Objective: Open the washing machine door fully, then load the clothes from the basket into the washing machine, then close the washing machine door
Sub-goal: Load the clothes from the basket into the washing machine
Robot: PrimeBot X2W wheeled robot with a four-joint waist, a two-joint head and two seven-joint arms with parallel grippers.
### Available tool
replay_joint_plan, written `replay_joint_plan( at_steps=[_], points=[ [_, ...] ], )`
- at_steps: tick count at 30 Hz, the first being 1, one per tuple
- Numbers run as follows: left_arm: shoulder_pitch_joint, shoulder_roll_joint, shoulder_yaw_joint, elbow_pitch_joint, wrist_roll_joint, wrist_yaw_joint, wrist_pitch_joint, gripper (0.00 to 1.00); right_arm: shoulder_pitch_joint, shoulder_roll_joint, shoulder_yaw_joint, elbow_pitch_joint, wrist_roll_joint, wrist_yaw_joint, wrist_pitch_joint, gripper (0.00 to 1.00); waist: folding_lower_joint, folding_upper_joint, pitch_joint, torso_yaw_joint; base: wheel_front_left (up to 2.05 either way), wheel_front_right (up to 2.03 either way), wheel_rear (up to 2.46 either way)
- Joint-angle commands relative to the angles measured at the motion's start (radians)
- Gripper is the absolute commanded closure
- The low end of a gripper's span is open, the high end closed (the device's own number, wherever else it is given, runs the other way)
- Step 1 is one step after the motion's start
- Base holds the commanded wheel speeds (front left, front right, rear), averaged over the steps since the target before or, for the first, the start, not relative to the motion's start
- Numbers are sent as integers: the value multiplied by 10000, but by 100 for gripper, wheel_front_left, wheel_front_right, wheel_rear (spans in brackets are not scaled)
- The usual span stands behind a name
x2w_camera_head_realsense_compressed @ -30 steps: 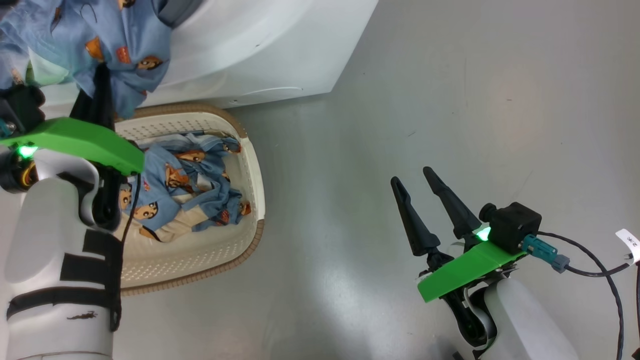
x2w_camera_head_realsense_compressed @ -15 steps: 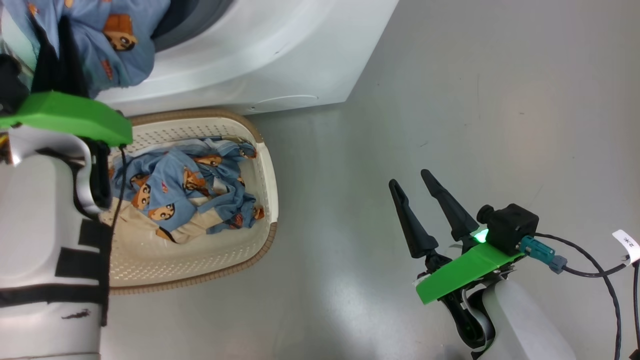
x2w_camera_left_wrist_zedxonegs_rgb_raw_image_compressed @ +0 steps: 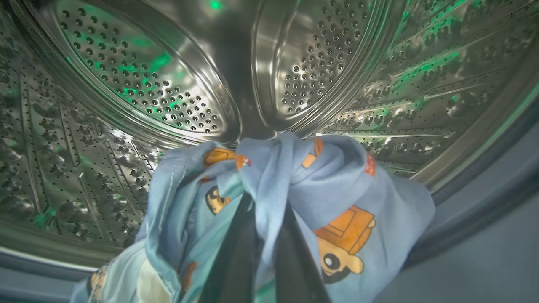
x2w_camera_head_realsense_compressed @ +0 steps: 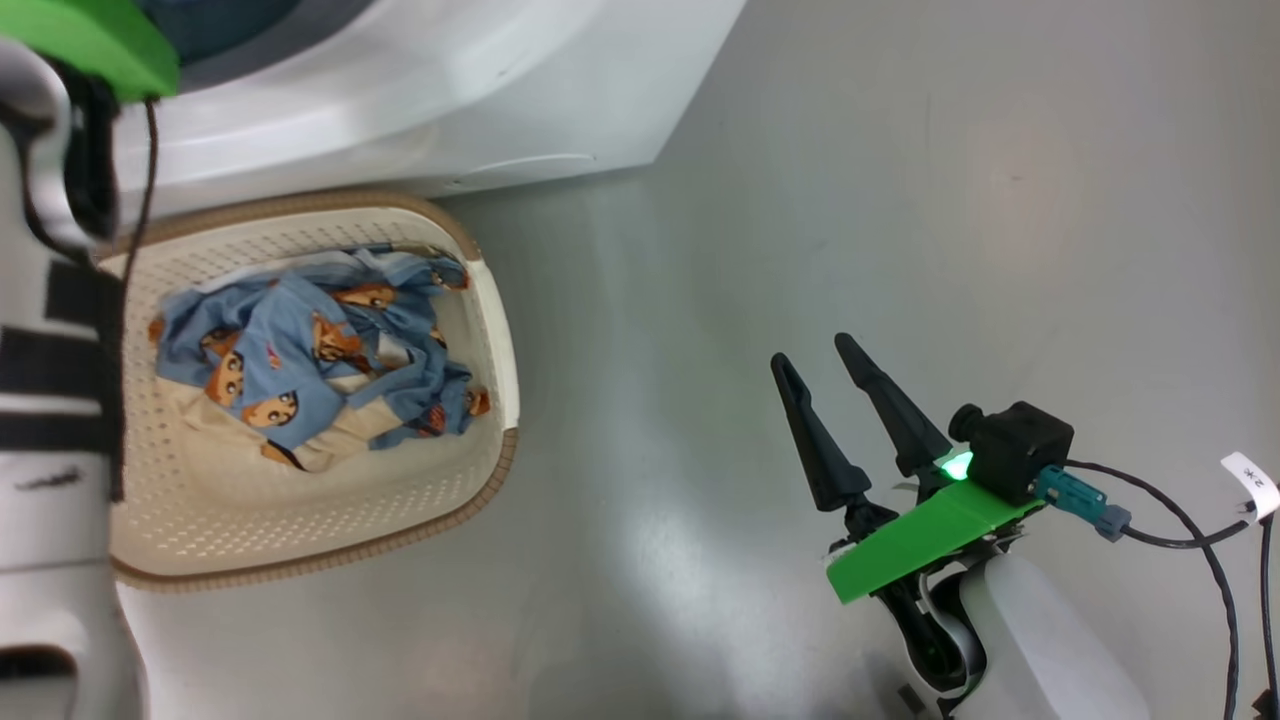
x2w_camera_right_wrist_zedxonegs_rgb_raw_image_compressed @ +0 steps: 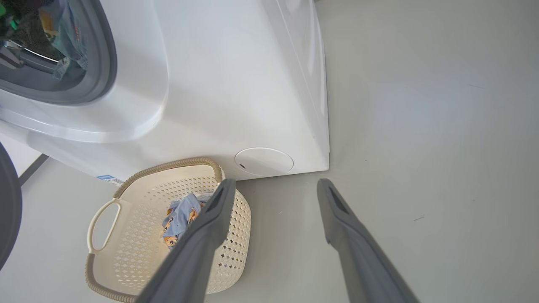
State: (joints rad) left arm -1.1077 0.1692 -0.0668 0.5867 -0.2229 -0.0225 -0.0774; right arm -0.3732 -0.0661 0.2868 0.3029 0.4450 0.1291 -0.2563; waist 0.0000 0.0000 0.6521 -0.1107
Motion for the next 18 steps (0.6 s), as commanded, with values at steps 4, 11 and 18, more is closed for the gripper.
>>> replay_joint_plan(
  at_steps=[4, 11, 18],
  points=[
    [-882, 573, 52, 481, -12, -144, 490, 100, -23, 134, 342, -216, 160, 16, -55, 0, 0, 0, 532, -277, 0, 0, 0],
    [-2139, 787, -38, 1117, -64, -243, 1027, 100, -134, 146, 389, -293, 168, 16, -55, 0, 0, 0, 1304, -383, 0, 0, 0],
    [-3250, 1074, -68, 1314, 32, -210, 519, 100, -170, 154, 698, -294, 271, 16, -55, 0, 0, 0, 1829, -554, 0, 0, 0]
  ],
)
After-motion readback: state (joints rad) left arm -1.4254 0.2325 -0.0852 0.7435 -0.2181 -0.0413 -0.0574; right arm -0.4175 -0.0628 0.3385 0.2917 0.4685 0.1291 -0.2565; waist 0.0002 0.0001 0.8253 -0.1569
